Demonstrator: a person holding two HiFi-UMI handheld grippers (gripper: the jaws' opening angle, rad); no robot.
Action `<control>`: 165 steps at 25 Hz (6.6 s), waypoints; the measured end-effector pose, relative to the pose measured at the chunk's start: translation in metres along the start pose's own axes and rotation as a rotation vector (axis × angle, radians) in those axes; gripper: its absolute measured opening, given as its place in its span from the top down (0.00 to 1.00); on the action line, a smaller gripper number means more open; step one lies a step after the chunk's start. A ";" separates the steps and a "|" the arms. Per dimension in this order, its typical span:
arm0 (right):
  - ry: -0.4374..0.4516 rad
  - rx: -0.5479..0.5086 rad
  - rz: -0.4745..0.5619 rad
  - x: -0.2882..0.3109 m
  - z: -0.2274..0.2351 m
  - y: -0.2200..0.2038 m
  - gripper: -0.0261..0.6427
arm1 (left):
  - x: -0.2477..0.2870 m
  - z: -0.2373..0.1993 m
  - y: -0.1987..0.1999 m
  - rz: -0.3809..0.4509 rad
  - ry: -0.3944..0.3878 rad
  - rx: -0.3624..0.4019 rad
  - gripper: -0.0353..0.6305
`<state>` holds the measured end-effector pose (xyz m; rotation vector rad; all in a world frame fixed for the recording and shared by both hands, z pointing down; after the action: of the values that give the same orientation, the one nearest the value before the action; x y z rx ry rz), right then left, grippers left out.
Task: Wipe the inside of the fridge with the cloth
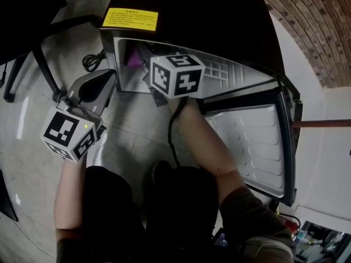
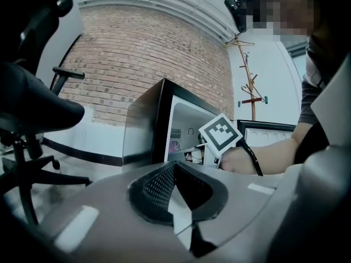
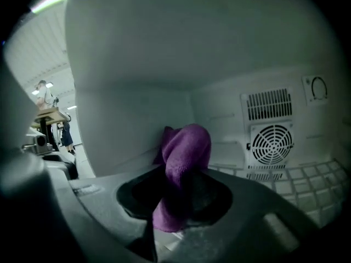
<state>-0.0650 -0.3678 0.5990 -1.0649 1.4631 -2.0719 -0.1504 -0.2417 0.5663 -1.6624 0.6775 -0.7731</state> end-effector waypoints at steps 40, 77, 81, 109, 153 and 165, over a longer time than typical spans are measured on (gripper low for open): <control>-0.693 0.122 0.216 -0.177 0.158 0.015 0.83 | 0.090 0.074 -0.028 -0.025 -0.251 0.007 0.92; 0.078 0.343 -0.131 -0.039 0.010 -0.171 0.83 | 0.005 -0.021 -0.112 -0.051 -0.049 0.070 0.92; 0.111 0.227 -0.037 0.002 0.009 -0.159 0.83 | -0.013 -0.045 -0.111 -0.067 0.018 0.067 0.92; -0.130 -0.143 -0.307 0.092 0.031 -0.194 0.83 | 0.014 -0.043 -0.177 -0.181 -0.055 -0.020 0.92; -0.809 0.430 -0.001 -0.084 0.229 -0.150 0.84 | 0.093 0.046 -0.169 -0.154 -0.350 -0.031 0.92; -0.900 0.481 -0.043 -0.099 0.225 -0.178 0.84 | 0.077 0.034 -0.169 -0.142 -0.302 -0.035 0.92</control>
<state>0.1890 -0.3728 0.7647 -1.5112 0.4756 -1.4847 -0.0697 -0.2451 0.7368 -1.8258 0.3661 -0.5937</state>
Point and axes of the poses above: the fingertips, and each gripper's own axes: x forward along the fingers, z to its right, y out of its top, the point moved 4 cm from there along -x, backward along the fingers, and after that the axes turned 4 degrees about -y, right-handed, at the moved point
